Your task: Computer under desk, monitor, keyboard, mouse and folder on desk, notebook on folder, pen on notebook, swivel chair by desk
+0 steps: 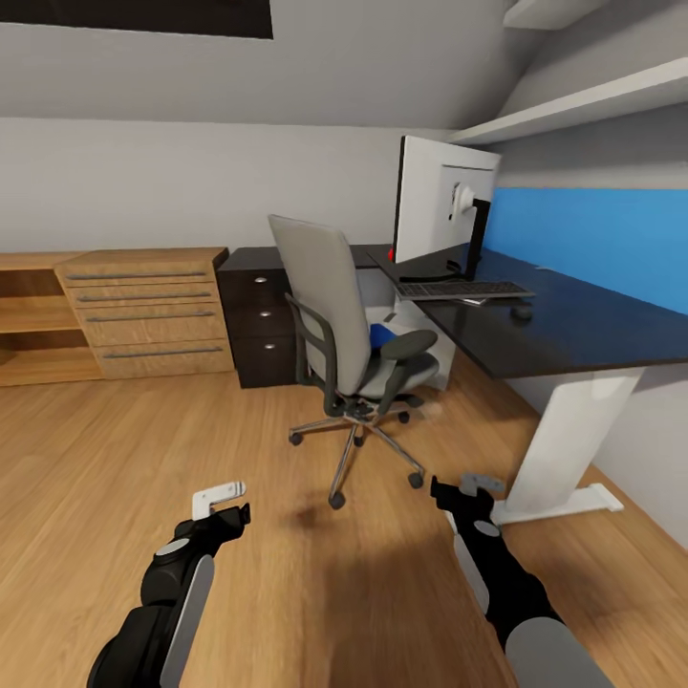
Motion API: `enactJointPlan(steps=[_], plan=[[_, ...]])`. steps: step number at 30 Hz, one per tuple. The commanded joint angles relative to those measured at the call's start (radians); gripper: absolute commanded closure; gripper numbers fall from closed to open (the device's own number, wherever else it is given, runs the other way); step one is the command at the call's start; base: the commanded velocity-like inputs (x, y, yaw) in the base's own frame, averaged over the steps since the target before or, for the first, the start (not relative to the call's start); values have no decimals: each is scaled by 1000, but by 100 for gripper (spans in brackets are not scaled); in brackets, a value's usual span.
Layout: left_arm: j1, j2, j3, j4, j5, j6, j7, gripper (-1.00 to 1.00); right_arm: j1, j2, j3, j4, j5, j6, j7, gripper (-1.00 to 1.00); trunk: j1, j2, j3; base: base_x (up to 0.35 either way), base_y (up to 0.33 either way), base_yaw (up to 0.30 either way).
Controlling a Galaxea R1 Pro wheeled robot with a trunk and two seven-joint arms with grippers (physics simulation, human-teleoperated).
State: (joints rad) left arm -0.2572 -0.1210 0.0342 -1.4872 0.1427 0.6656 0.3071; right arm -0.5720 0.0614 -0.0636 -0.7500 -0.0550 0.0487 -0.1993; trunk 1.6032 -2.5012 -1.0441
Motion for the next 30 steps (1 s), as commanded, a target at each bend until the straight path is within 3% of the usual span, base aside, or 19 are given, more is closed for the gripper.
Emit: enactJointPlan(steps=[1, 4, 11, 15, 19, 22, 24, 25, 27, 30], plan=[[-1, 0, 1, -5, 11, 4, 7, -100, 0, 0, -1, 9, 5, -27, -2, -100, 0, 0, -1, 166, 0, 0], [-1, 0, 1, -12, 11, 4, 7, -100, -2, 2, 0, 95, 37, -95, -3, -100, 0, 0, -1, 260, 0, 0], [-1, 0, 1, -15, 11, 5, 7, -100, -19, 1, 1, 194, 75, -124, -3, -100, 0, 0, -1, 308, 0, 0], [-1, 0, 9, -17, 11, 5, 7, -100, -94, -2, 1, 280, 80, -128, -3, -100, 0, 0, -1, 319, 0, 0], [-1, 0, 25, -23, 11, 5, 6, -100, -167, -20, 0, 374, 80, -138, -3, -100, 0, 0, -1, 321, 0, 0], [-1, 0, 51, -35, 11, 5, 5, -100, -190, -36, 0, 406, 80, -158, -3, -100, 0, 0, -1, 320, 0, 0], [-1, 0, 116, -55, 18, 5, 3, -100, -201, -43, -1, 445, 79, -198, -3, -100, 0, 0, -1, 268, 0, 0], [-1, 0, 131, -58, 23, 5, 3, -100, -202, -44, -1, 462, 79, -213, -3, -100, 0, 0, -1, 258, 0, 0], [-1, 0, 172, -64, 50, 5, 1, -100, -204, -44, 0, 530, 80, -292, -3, -100, 0, 0, -1, 281, 0, 0], [-1, 0, 193, -66, 78, 5, 0, -100, -205, -46, -3, 563, 80, -360, -3, -100, 0, 0, -1, 300, -21, 0]])
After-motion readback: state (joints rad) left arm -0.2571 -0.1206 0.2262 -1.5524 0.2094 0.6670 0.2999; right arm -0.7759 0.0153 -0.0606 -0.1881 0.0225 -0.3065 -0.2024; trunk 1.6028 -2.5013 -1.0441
